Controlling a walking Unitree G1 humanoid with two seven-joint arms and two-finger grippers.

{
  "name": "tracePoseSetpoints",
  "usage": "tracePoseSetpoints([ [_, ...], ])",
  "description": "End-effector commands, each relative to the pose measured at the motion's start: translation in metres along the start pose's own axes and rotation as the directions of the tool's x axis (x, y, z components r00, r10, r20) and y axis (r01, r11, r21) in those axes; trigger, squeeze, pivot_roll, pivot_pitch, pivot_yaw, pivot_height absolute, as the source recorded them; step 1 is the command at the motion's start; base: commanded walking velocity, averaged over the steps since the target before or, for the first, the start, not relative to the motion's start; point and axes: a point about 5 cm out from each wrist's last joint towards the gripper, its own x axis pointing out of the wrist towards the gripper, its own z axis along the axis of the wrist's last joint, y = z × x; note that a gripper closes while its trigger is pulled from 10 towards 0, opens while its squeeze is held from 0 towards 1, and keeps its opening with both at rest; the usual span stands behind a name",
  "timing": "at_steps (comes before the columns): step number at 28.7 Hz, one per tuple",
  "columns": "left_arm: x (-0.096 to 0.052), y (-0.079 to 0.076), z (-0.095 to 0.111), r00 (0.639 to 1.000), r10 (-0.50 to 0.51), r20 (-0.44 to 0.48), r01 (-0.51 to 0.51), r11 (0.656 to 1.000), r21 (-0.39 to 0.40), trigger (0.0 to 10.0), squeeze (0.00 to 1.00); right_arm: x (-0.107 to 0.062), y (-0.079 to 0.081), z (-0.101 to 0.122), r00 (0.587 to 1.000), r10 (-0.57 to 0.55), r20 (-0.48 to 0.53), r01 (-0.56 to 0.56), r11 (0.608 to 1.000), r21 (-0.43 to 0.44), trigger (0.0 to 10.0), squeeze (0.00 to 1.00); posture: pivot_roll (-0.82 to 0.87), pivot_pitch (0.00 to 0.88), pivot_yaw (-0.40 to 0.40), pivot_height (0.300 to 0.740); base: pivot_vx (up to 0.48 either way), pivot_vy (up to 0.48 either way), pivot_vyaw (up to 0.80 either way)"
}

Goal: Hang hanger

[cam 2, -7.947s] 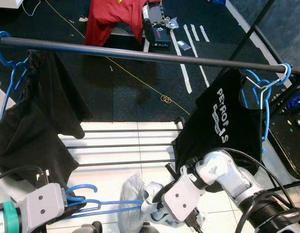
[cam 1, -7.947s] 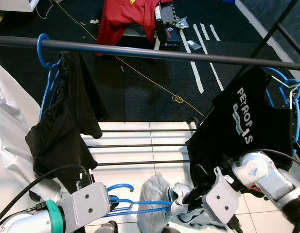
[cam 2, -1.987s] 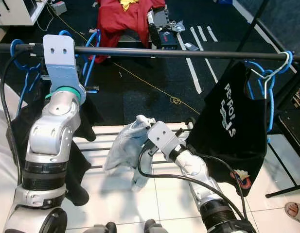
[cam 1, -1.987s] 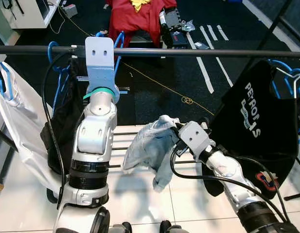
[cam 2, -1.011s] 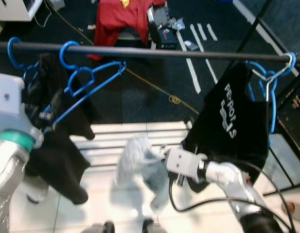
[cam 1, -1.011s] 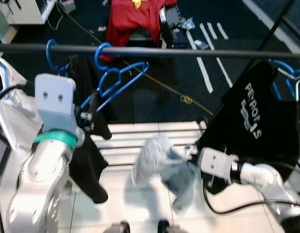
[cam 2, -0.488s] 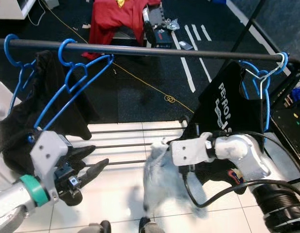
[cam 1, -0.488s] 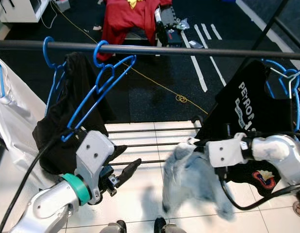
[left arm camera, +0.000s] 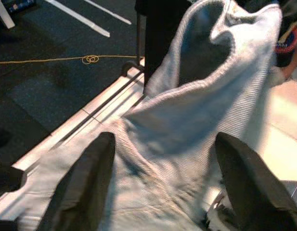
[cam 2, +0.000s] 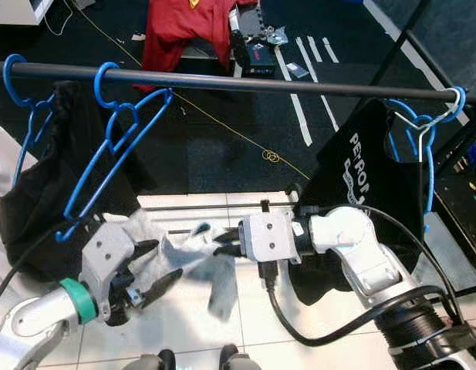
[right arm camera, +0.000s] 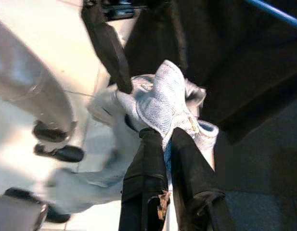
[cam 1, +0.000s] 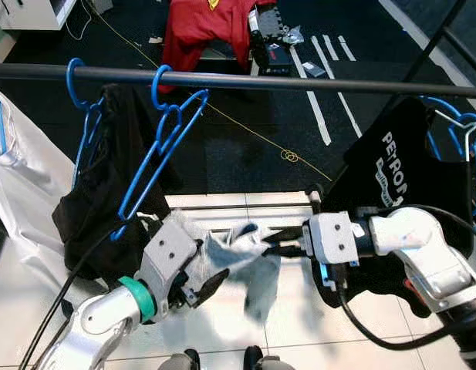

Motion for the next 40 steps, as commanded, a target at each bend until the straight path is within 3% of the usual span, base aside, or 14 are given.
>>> tracePoseSetpoints([
  [1, 0.0, -0.004, -0.009, 1.0, -0.009, -0.013, 0.009, 1.0, 0.015, 10.0, 1.0, -0.004, -0.002, 0.003, 0.999, 0.033, 0.001, -0.033, 0.999, -0.012, 10.0, 0.0, -0.08, 0.181, -0.018, 0.74, 0.0, 0.0, 0.0],
  [5, -0.003, -0.002, -0.015, 1.0, 0.004, -0.023, -0.004, 0.999, 0.033, 10.0, 1.0, -0.007, -0.009, 0.006, 0.999, 0.041, -0.009, -0.041, 0.999, -0.028, 10.0, 0.0, -0.07, 0.178, -0.033, 0.74, 0.0, 0.0, 0.0],
  [6, -0.008, -0.007, -0.02, 0.998, -0.049, -0.037, 0.049, 0.999, 0.006, 10.0, 0.9, -0.009, -0.015, 0.008, 0.999, 0.039, -0.01, -0.039, 0.998, -0.045, 10.0, 0.0, -0.07, 0.175, -0.038, 0.74, 0.0, 0.0, 0.0],
  [7, -0.012, -0.011, -0.023, 0.995, -0.091, -0.045, 0.09, 0.996, -0.016, 10.0, 0.9, -0.01, -0.019, 0.011, 0.999, 0.037, -0.01, -0.038, 0.998, -0.057, 10.0, 0.0, -0.07, 0.175, -0.038, 0.74, 0.0, 0.0, 0.0],
  [8, -0.015, -0.018, -0.025, 0.987, -0.152, -0.046, 0.149, 0.987, -0.064, 10.0, 0.0, -0.01, -0.025, 0.014, 1.0, 0.018, 0.0, -0.018, 0.997, -0.075, 10.0, 0.0, -0.07, 0.175, -0.038, 0.74, 0.0, 0.0, 0.0],
  [13, -0.014, -0.029, -0.023, 0.973, -0.231, -0.01, 0.227, 0.963, -0.146, 10.0, 0.0, -0.006, -0.035, 0.02, 1.0, -0.016, 0.024, 0.018, 0.995, -0.095, 10.0, 0.0, -0.08, 0.172, -0.044, 0.74, 0.0, 0.0, 0.0],
  [16, -0.002, -0.037, -0.01, 0.961, -0.263, 0.085, 0.275, 0.938, -0.212, 10.0, 0.0, 0.003, -0.037, 0.026, 0.998, -0.008, 0.063, 0.015, 0.995, -0.099, 10.0, 0.0, -0.08, 0.169, -0.044, 0.74, 0.0, 0.0, 0.0],
  [18, 0.018, -0.029, 0.001, 0.977, -0.162, 0.138, 0.189, 0.959, -0.213, 10.0, 0.0, 0.011, -0.03, 0.031, 0.994, 0.049, 0.096, -0.04, 0.995, -0.094, 10.0, 0.0, -0.07, 0.17, -0.044, 0.74, 0.0, 0.0, 0.0],
  [19, 0.018, -0.029, 0.001, 0.977, -0.162, 0.138, 0.189, 0.959, -0.213, 10.0, 0.0, 0.011, -0.03, 0.031, 0.994, 0.049, 0.096, -0.04, 0.995, -0.094, 10.0, 0.0, -0.07, 0.17, -0.044, 0.74, 0.0, 0.0, 0.0],
  [20, 0.031, -0.017, 0.005, 0.988, -0.039, 0.147, 0.066, 0.981, -0.181, 10.0, 0.0, 0.012, -0.022, 0.033, 0.989, 0.104, 0.106, -0.096, 0.992, -0.085, 10.0, 0.0, -0.07, 0.171, -0.042, 0.74, 0.0, 0.0, 0.0],
  [28, 0.031, -0.003, 0.009, 0.986, 0.047, 0.162, -0.026, 0.991, -0.128, 10.0, 0.0, 0.006, -0.014, 0.032, 0.982, 0.171, 0.078, -0.166, 0.984, -0.068, 10.0, 0.0, -0.08, 0.172, -0.033, 0.74, 0.0, 0.0, 0.0],
  [33, 0.033, -0.004, 0.011, 0.985, 0.068, 0.16, -0.055, 0.995, -0.088, 10.0, 0.0, 0.006, -0.016, 0.032, 0.983, 0.161, 0.088, -0.156, 0.986, -0.063, 10.0, 0.0, -0.08, 0.172, -0.031, 0.74, 0.0, 0.0, 0.0],
  [36, 0.031, 0.007, 0.007, 0.975, 0.186, 0.124, -0.182, 0.982, -0.04, 10.0, 0.0, 0.007, -0.019, 0.033, 0.985, 0.147, 0.095, -0.141, 0.988, -0.066, 10.0, 0.0, -0.08, 0.176, -0.029, 0.74, 0.0, 0.0, 0.0],
  [40, 0.031, 0.006, 0.006, 0.969, 0.213, 0.124, -0.208, 0.977, -0.049, 10.0, 0.0, 0.008, -0.022, 0.036, 0.985, 0.132, 0.113, -0.126, 0.99, -0.06, 10.0, 0.0, -0.07, 0.177, -0.03, 0.74, 0.0, 0.0, 0.0],
])
